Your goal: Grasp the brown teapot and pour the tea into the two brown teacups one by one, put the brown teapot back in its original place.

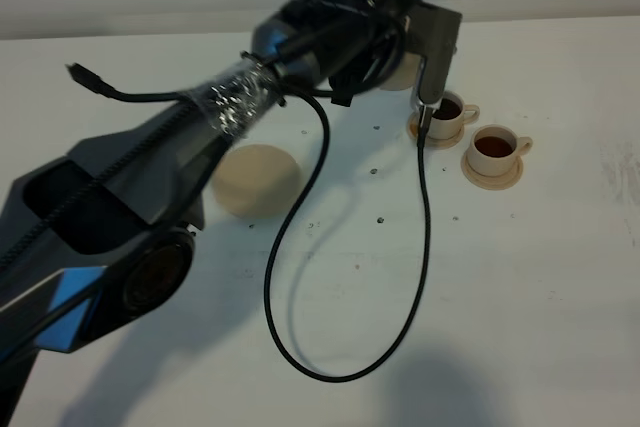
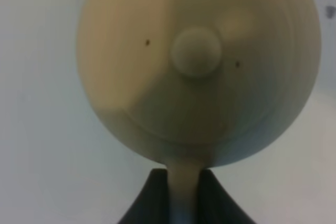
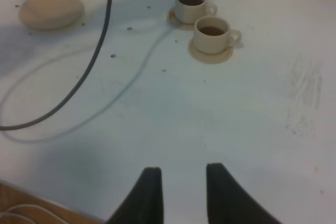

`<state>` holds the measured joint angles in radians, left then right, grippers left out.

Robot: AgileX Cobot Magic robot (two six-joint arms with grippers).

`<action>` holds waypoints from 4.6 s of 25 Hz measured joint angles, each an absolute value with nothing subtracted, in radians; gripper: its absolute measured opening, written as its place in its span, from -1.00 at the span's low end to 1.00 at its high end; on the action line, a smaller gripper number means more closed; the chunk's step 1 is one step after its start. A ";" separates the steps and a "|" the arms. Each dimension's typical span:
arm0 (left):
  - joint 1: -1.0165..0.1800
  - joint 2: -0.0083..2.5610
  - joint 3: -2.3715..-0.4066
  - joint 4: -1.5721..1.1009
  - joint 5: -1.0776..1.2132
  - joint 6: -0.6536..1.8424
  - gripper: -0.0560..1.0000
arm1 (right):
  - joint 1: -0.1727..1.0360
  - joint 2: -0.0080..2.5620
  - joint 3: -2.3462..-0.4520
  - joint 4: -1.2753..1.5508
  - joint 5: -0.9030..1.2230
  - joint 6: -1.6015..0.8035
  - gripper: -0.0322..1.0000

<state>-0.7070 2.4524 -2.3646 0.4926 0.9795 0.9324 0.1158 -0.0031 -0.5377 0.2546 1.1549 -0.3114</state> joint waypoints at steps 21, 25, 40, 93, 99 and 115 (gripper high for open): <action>-0.617 2.446 -2.365 0.171 1.196 0.812 -0.74 | 0.116 -0.003 -0.538 0.255 1.155 -0.311 -0.52; -0.617 2.446 -2.365 0.170 1.196 0.812 -0.74 | 0.116 -0.003 -0.538 0.255 1.155 -0.311 -0.52; -0.584 2.351 -2.365 0.165 1.198 0.746 -0.74 | 0.116 -0.003 -0.538 0.255 1.155 -0.311 -0.52; -0.421 1.954 -1.376 0.138 0.758 0.585 -0.74 | 0.116 -0.003 -0.538 0.254 1.155 -0.311 -0.52; -0.417 1.954 -1.334 0.138 0.718 0.585 -0.74 | 0.116 -0.003 -0.538 0.254 1.155 -0.311 -0.52; -0.417 1.964 -1.297 0.138 0.672 0.557 -0.74 | 0.116 -0.003 -0.538 0.254 1.155 -0.311 -0.52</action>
<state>-0.4168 1.9644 -1.2970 0.1381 0.6716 0.5573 0.1158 -0.0031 -0.5377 0.2539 1.1549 -0.3114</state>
